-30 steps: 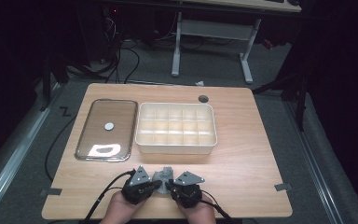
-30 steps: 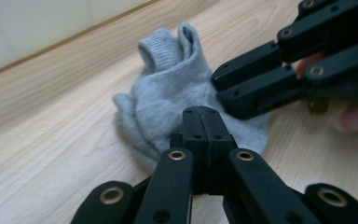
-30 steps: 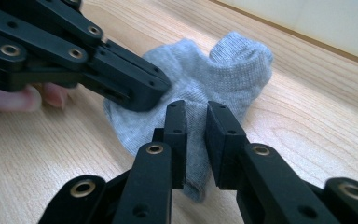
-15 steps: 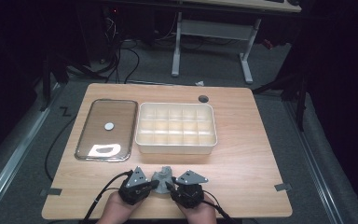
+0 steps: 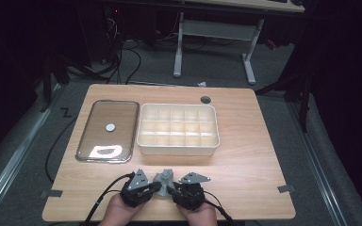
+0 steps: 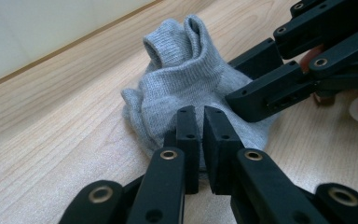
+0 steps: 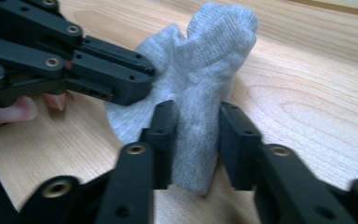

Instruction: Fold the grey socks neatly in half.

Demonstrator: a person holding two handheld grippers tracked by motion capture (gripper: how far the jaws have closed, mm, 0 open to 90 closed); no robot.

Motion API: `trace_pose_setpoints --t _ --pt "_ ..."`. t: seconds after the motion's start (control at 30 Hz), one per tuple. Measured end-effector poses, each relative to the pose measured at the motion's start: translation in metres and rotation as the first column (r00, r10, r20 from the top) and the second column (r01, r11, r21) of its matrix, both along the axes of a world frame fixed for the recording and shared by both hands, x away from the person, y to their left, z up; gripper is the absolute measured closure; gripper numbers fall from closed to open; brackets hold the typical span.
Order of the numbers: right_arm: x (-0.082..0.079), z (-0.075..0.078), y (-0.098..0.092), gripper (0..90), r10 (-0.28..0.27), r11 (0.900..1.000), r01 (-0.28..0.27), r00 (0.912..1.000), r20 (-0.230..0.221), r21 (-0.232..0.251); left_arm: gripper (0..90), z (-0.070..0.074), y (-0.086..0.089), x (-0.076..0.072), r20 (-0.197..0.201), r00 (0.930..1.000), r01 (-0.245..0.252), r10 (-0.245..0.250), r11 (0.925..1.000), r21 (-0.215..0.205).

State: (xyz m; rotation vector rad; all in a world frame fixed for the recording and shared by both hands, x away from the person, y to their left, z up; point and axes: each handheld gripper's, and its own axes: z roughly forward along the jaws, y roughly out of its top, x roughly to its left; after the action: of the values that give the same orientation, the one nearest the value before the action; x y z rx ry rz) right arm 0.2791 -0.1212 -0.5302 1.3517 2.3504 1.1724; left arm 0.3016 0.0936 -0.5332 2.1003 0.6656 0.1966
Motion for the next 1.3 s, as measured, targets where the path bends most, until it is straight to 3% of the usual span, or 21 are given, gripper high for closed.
trace_pose_setpoints --t 0.07,0.1,0.13,0.17,0.23,0.3,0.43,0.53,0.63,0.8,1.0,1.13,1.3 --pt "-0.001 0.000 0.001 74.8 0.011 1.000 -0.011 0.9998 0.017 -0.010 83.5 0.000 0.000 -0.001 0.004 0.9998 -0.018 0.018 0.9997 -0.014" --pt "-0.001 0.001 0.002 75.3 0.013 1.000 -0.012 0.9997 0.020 -0.015 82.7 0.002 0.001 -0.002 -0.015 0.9990 -0.042 0.042 0.9977 -0.052" --pt "-0.002 0.000 0.002 75.9 0.014 1.000 -0.014 0.9997 0.021 -0.016 83.9 0.007 0.001 -0.002 -0.052 0.9972 -0.060 0.054 0.9901 -0.127" --pt "-0.002 0.000 0.002 75.9 0.014 1.000 -0.014 0.9997 0.021 -0.016 83.9 0.009 0.000 -0.002 -0.051 0.9971 -0.063 0.056 0.9868 -0.149" --pt "-0.002 0.000 0.003 76.2 0.015 1.000 -0.014 0.9996 0.026 -0.013 84.5 0.016 -0.005 -0.006 0.000 0.9956 -0.093 0.094 0.9816 -0.167" --pt "-0.002 0.000 0.003 76.3 0.016 1.000 -0.016 0.9995 0.027 -0.012 82.7 0.014 -0.009 -0.002 -0.020 0.9932 -0.116 0.115 0.9818 -0.150" --pt "-0.002 -0.001 0.004 76.4 0.016 1.000 -0.016 0.9993 0.033 -0.010 79.5 0.007 -0.011 -0.002 0.003 0.9912 -0.132 0.133 0.9886 -0.072" --pt "-0.002 -0.001 0.004 76.5 0.019 1.000 -0.019 0.9992 0.036 -0.011 78.5 0.005 -0.017 -0.009 0.105 0.9845 -0.143 0.141 0.9895 0.018" --pt "-0.001 -0.001 0.003 76.7 0.022 1.000 -0.022 0.9990 0.039 -0.012 77.7 0.001 -0.021 -0.012 0.133 0.9825 -0.139 0.130 0.9880 0.066" --pt "-0.002 0.000 0.003 79.8 0.021 1.000 -0.021 0.9992 0.035 -0.009 77.6 0.001 -0.016 -0.007 0.095 0.9908 -0.101 0.096 0.9935 0.052" --pt "-0.003 0.005 0.000 80.7 0.021 1.000 -0.021 0.9988 0.044 -0.007 79.9 0.001 -0.015 -0.006 0.075 0.9937 -0.086 0.083 0.9952 0.046" --pt "-0.005 0.009 -0.001 81.0 0.018 1.000 -0.018 0.9991 0.037 0.018 83.3 0.000 -0.017 -0.006 0.083 0.9925 -0.095 0.090 0.9940 0.056" --pt "-0.008 0.021 0.005 81.1 0.039 0.999 -0.040 0.9963 0.077 0.012 85.9 0.000 -0.020 -0.007 0.107 0.9905 -0.095 0.086 0.9926 0.076"
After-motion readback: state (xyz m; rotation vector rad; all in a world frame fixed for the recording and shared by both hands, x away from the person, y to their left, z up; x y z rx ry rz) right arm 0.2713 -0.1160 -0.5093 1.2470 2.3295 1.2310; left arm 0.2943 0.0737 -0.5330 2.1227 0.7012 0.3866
